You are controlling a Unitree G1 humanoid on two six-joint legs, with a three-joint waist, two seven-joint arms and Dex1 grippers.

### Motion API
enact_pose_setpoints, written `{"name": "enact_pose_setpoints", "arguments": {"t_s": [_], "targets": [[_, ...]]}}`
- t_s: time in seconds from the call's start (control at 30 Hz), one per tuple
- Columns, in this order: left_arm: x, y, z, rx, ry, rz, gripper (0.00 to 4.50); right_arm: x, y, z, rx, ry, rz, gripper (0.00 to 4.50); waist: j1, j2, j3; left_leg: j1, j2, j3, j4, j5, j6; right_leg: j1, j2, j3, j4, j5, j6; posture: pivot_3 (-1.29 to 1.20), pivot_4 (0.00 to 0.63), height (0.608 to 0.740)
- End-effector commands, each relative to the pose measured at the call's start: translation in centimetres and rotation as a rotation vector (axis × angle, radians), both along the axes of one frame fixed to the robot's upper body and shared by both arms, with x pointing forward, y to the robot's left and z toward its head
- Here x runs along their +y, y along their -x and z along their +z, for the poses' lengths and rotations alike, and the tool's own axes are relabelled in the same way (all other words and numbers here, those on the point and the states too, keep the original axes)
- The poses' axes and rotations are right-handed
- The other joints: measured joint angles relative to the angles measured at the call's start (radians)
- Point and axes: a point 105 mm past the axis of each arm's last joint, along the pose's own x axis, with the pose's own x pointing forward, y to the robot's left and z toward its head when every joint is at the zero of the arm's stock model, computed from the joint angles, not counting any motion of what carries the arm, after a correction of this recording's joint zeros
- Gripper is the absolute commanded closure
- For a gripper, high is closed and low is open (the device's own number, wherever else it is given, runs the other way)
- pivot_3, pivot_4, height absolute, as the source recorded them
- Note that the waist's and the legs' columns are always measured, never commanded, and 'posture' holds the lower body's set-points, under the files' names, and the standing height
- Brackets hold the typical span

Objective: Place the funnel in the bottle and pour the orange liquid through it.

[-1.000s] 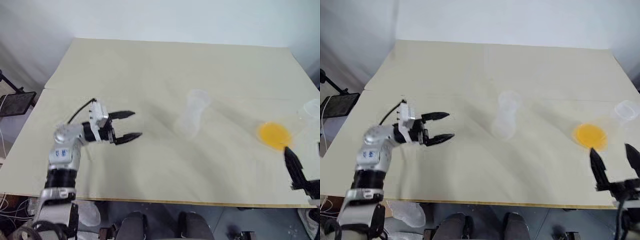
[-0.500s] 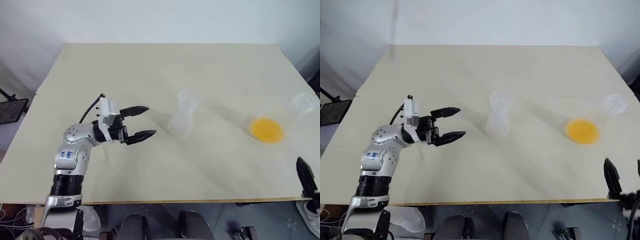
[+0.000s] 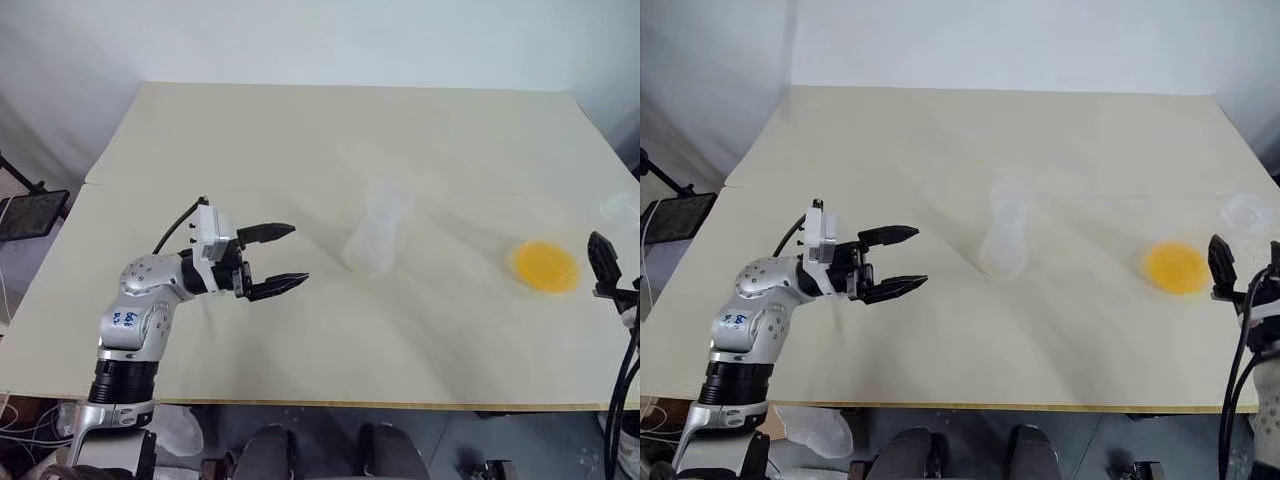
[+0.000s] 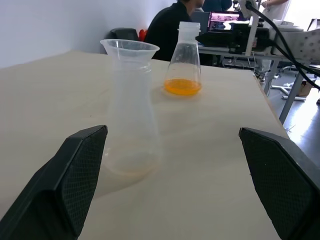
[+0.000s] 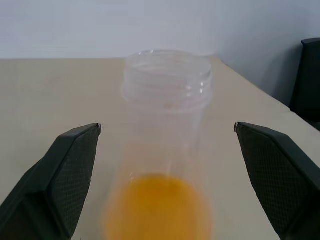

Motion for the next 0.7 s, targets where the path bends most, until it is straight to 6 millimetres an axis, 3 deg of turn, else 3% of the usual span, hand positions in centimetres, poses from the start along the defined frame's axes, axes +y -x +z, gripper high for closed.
{"name": "enact_pose_setpoints", "arguments": {"t_s": [0.03,0.6,0.7], "targets": [[-0.3,0.6,0.9,-0.042,0.013,-0.014,0.02,-0.3,-0.7,1.0,-0.011,0.041,-0.001,0.00,0.000,0.000,0.000,0.000,0.000,0.000,0.000,0.000,0.000,0.000,0.000,0.000,0.000,0.000,0.000,0.00,0.150,0.740],[-0.1,0.7,1.3,-0.074,0.014,0.016,0.02,-0.6,-4.3,2.2,-0.069,-0.057,0.030,0.00,-0.002,0.000,0.000,-0.001,0.000,0.000,0.000,0.000,0.000,0.000,0.000,-0.001,0.000,0.000,0.000,0.00,0.150,0.740],[-0.1,0.6,1.4,-0.078,0.014,0.021,0.00,-0.6,-4.5,2.4,-0.077,-0.059,0.036,0.58,-0.004,0.000,0.000,-0.001,0.000,0.000,0.000,0.000,0.000,0.000,0.000,-0.001,0.000,0.000,0.000,0.00,0.150,0.740]]}}
